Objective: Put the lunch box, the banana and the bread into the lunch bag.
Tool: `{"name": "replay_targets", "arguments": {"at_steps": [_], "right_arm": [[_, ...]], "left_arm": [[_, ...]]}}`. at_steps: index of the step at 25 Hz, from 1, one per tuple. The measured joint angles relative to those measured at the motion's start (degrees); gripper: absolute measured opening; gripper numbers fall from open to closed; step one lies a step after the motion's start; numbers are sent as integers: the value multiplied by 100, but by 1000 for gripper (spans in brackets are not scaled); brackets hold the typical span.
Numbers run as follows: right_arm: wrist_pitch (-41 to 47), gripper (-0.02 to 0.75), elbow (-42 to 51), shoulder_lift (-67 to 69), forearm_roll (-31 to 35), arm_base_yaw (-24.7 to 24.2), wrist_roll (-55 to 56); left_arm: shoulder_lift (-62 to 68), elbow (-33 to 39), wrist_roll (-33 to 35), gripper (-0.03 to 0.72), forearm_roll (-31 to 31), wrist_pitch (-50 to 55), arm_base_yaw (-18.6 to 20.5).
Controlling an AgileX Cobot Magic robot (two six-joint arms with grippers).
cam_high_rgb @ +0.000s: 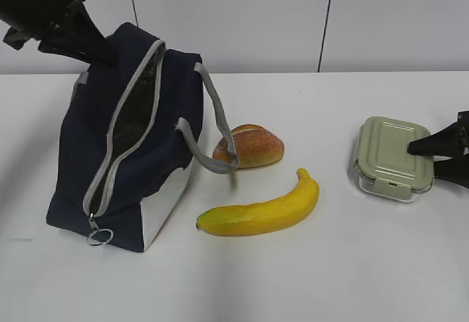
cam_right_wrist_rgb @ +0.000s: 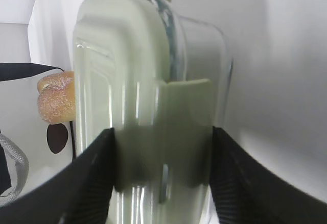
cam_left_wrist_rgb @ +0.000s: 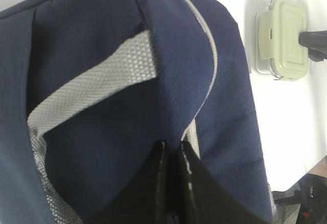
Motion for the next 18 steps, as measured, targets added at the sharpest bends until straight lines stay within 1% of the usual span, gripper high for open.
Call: {"name": "replay_targets", "arguments": {"at_steps": [12,18], "right_arm": [[68,415,-65,56,161,0,-120],[46,415,-164,56,193,0,-7]], "left_arm": [[0,0,0,-12,0,0,0],[0,0,0,-12,0,2,0]]}}
